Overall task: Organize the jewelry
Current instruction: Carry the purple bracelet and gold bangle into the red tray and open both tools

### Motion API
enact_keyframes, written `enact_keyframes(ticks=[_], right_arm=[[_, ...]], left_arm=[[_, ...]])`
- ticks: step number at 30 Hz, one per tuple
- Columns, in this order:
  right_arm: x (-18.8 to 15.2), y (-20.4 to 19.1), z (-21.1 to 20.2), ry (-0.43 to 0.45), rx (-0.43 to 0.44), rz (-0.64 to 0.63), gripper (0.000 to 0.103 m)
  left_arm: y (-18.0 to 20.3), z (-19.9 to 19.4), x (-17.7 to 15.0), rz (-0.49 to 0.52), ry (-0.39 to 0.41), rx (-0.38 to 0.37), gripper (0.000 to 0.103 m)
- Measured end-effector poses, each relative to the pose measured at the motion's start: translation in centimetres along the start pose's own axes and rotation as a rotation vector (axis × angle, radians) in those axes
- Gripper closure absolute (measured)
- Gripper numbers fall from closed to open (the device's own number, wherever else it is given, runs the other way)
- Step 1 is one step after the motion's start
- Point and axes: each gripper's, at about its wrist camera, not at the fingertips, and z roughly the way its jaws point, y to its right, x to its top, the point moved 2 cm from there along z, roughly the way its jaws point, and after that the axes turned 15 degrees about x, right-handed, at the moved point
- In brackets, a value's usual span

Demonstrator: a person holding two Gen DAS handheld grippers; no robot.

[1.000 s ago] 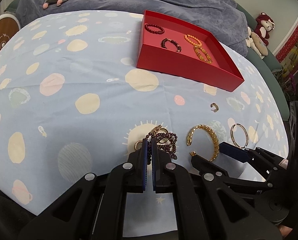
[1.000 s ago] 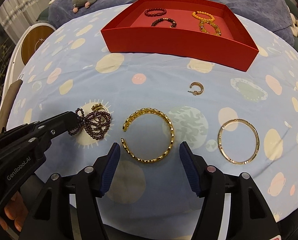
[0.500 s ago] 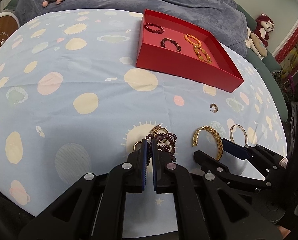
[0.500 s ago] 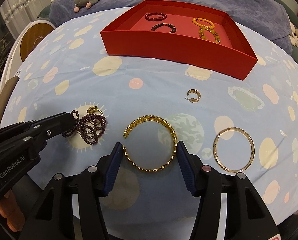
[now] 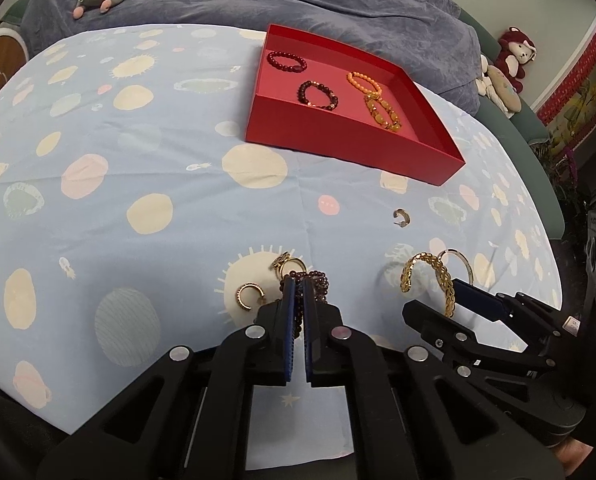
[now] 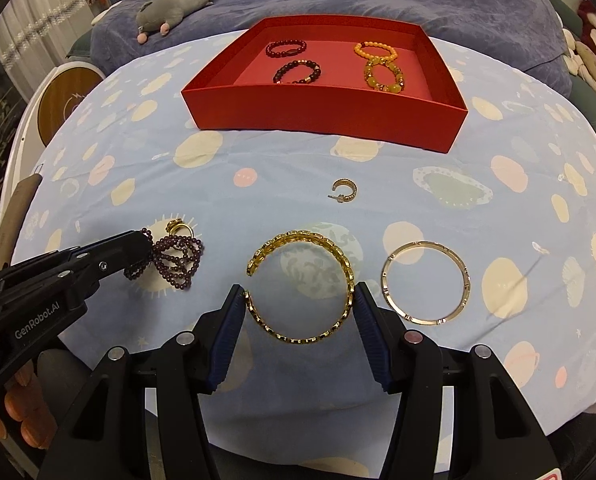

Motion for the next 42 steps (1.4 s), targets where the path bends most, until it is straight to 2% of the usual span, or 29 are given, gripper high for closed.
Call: enact_keyframes(ticks=[13, 22, 27, 32, 42], right_arm=[[1.8, 0.9, -4.4, 0.083, 0.016, 0.020, 0.050], [8.4, 3.0, -6.0, 0.163, 0.011, 0.013, 0.050], [12.6, 4.4, -4.5, 0.175, 0.005, 0.023, 0.050], [15.3, 5.8, -1.4, 0.155, -0.004, 0.032, 0.050], [15.9, 7.2, 4.1, 0.078, -0.006, 0.049, 0.050]], left_arm=[[2.6, -4.6, 3.5, 0.027, 0.082, -0.039, 0.100], [4.5, -4.9, 10.3, 0.030, 0.169, -0.062, 0.100], [5.6, -3.0, 14.1, 0.038, 0.188, -0.064, 0.100], [6.0, 0.7, 16.3, 0.040, 0.156, -0.055, 0.100], [5.6, 6.7, 16.3, 0.051, 0.066, -0.022, 0.100]])
